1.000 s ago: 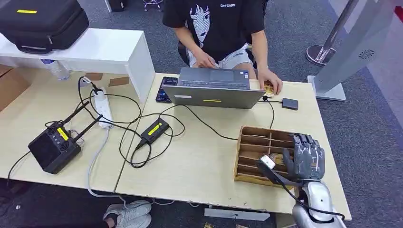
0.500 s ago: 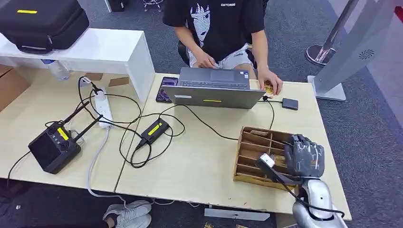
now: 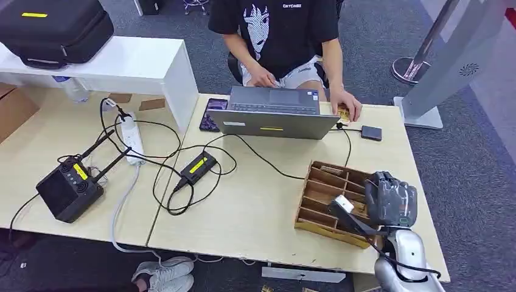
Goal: Pass the card to the sensor for recognition and then transmit it.
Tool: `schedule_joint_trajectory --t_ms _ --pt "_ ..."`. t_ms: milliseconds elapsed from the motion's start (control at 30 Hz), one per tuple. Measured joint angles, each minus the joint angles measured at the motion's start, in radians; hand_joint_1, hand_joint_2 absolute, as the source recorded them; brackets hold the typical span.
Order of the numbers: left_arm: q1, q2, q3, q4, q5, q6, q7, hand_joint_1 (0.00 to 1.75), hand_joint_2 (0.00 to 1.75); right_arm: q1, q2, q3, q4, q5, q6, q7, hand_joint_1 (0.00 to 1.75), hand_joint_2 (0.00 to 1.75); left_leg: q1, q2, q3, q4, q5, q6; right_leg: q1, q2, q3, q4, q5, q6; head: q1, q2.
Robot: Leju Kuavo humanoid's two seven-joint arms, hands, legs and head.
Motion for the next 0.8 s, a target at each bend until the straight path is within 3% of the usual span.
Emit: schedule_joint_trajectory --t_ms 500,800 --pt "0.000 -0.003 0.000 0.000 0.018 0.004 -0.003 0.00 1.75 0.102 0.025 0.009 -0.282 0.033 -0.040 -0.074 1.75 1.75 0.000 0.000 0.000 0.000 0.000 0.000 0.000 0.000 0.000 0.000 -0.001 0.000 0.000 0.000" --pt "0.000 -0.005 0.000 0.000 0.018 0.005 -0.003 0.00 1.75 0.126 0.037 0.008 -0.347 0.023 -0.040 -0.090 1.75 1.75 0.000 0.000 0.000 0.000 0.000 0.000 0.000 0.000 0.000 0.000 -0.001 0.001 0.000 0.000"
